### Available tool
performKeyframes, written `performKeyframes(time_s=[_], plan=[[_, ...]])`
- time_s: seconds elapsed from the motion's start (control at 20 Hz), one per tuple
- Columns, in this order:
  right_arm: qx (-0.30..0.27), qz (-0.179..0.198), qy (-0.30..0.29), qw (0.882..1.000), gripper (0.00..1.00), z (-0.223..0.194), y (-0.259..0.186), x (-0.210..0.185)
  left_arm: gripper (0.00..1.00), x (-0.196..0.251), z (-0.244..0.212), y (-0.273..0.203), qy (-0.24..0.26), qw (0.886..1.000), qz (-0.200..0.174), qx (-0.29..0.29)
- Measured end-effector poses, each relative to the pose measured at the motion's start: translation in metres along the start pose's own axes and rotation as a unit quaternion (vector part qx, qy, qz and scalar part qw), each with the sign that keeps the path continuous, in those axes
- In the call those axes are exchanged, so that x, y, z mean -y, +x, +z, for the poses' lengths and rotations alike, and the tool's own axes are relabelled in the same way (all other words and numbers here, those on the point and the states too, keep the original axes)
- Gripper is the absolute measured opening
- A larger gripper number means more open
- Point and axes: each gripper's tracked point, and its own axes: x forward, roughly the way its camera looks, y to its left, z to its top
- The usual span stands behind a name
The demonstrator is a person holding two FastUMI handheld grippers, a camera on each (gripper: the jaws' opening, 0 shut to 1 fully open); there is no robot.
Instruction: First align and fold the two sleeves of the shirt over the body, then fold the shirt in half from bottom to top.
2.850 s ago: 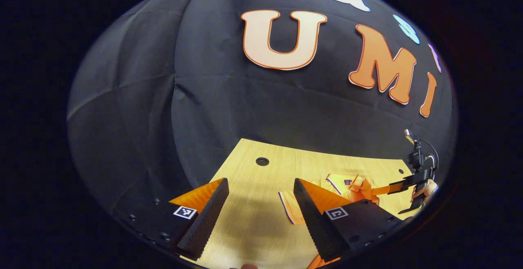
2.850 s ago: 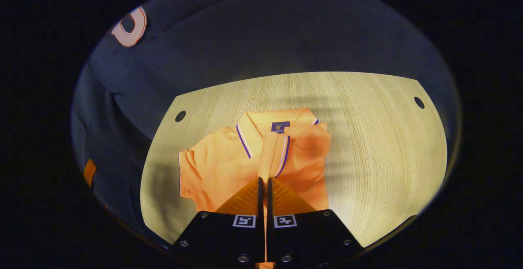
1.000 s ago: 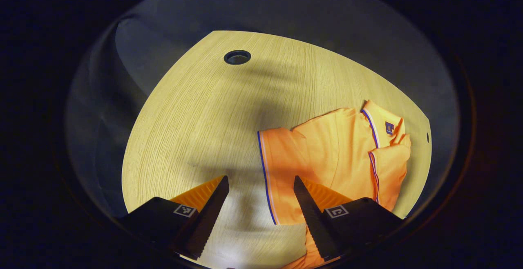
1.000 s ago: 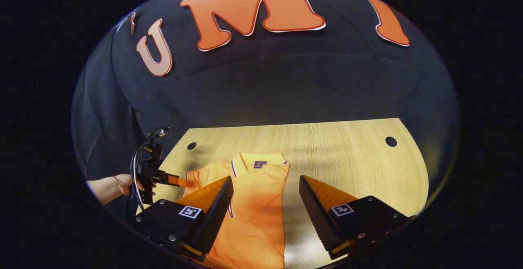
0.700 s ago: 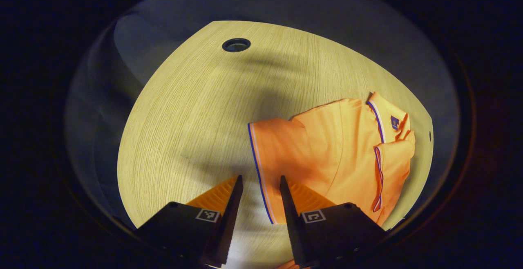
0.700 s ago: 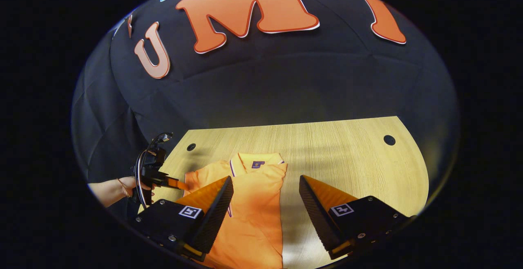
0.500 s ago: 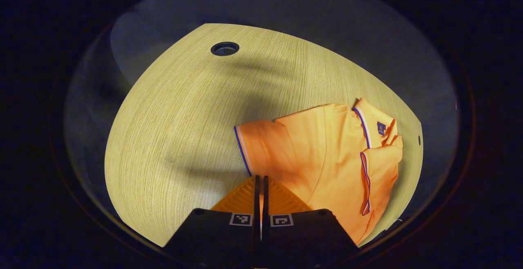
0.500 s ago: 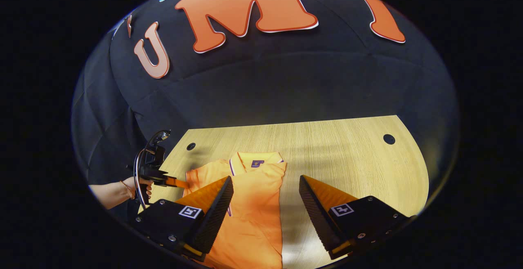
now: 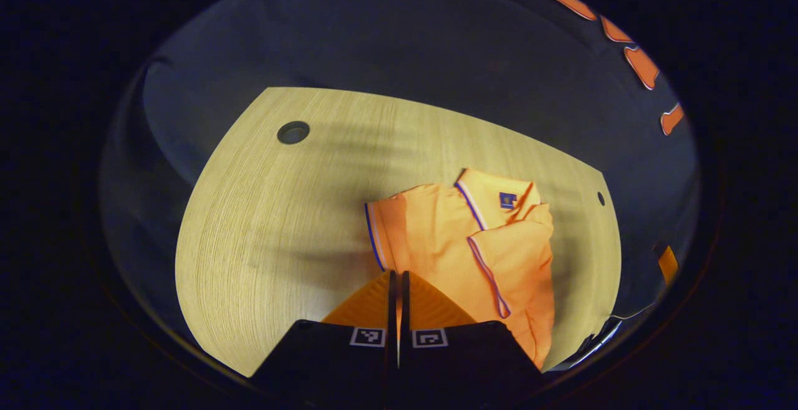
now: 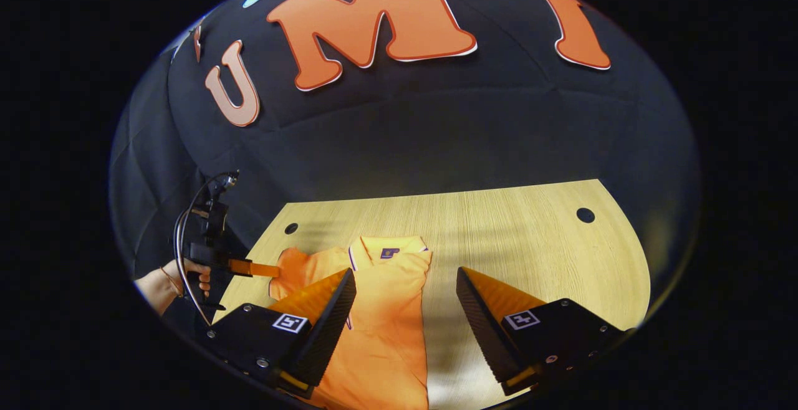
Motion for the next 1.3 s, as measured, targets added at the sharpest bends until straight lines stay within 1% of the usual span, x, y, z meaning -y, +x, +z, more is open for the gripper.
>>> performKeyframes(time_s=[0.05,0.15,0.25,0.35,0.45,0.5,0.6,0.7,0.8,0.85,0.9,0.95,1.0,1.05,1.1,1.15,1.2,1.25,1.3], plan=[[0.002,-0.001,0.003,1.0,0.99,0.001,-0.003,0.001,0.01,0.015,0.006,-0.007,0.012,1.0,-0.01,0.006],[0.011,-0.012,0.009,1.0,0.99,0.0,-0.015,0.013,0.01,0.066,0.012,-0.021,0.054,0.998,-0.037,0.015],[0.014,-0.019,0.019,1.0,0.99,-0.002,-0.024,0.022,0.01,0.085,0.012,-0.016,0.086,0.996,-0.026,0.018],[0.014,-0.031,0.03,0.999,0.99,-0.007,-0.032,0.037,0.01,0.123,0.004,-0.009,0.087,0.995,-0.05,0.006],[0.013,-0.036,0.034,0.999,0.99,-0.011,-0.037,0.043,0.01,0.147,-0.009,0.003,0.089,0.994,-0.062,-0.008],[0.01,-0.041,0.037,0.998,0.99,-0.016,-0.038,0.048,0.01,0.159,-0.015,0.011,0.092,0.994,-0.062,-0.017],[0.006,-0.044,0.045,0.998,0.99,-0.019,-0.039,0.051,0.01,0.169,-0.024,0.024,0.101,0.993,-0.057,-0.029],[0.001,-0.046,0.047,0.998,0.99,-0.026,-0.04,0.057,0.01,0.177,-0.031,0.034,0.094,0.994,-0.049,-0.038],[-0.004,-0.047,0.049,0.998,0.99,-0.028,-0.038,0.058,0.04,0.186,-0.039,0.043,0.086,0.994,-0.053,-0.043],[-0.004,-0.046,0.052,0.998,0.99,-0.028,-0.039,0.057,0.1,0.198,-0.043,0.048,0.073,0.993,-0.077,-0.043],[-0.005,-0.045,0.053,0.998,0.99,-0.029,-0.037,0.057,0.2,0.201,-0.044,0.044,0.067,0.993,-0.088,-0.044],[-0.006,-0.044,0.053,0.998,0.99,-0.031,-0.037,0.056,0.41,0.199,-0.042,0.038,0.069,0.993,-0.088,-0.041],[-0.007,-0.043,0.053,0.998,0.99,-0.031,-0.037,0.055,0.51,0.196,-0.04,0.035,0.069,0.993,-0.085,-0.036],[-0.009,-0.038,0.056,0.998,0.99,-0.034,-0.036,0.052,0.56,0.194,-0.04,0.032,0.06,0.994,-0.091,-0.029],[-0.012,-0.035,0.06,0.997,0.99,-0.036,-0.035,0.048,0.51,0.193,-0.038,0.025,0.054,0.994,-0.093,-0.022],[-0.018,-0.03,0.066,0.997,0.99,-0.037,-0.033,0.042,0.74,0.181,-0.039,0.005,0.051,0.994,-0.092,-0.018],[-0.024,-0.028,0.071,0.997,0.99,-0.04,-0.031,0.039,0.98,0.178,-0.038,0.002,0.05,0.995,-0.09,-0.01],[-0.037,-0.021,0.077,0.996,0.99,-0.048,-0.031,0.03,0.97,0.169,-0.039,-0.015,0.047,0.995,-0.088,0.004],[-0.055,-0.021,0.077,0.995,0.99,-0.063,-0.032,0.022,0.99,0.157,-0.048,-0.037,0.044,0.995,-0.084,0.014]])
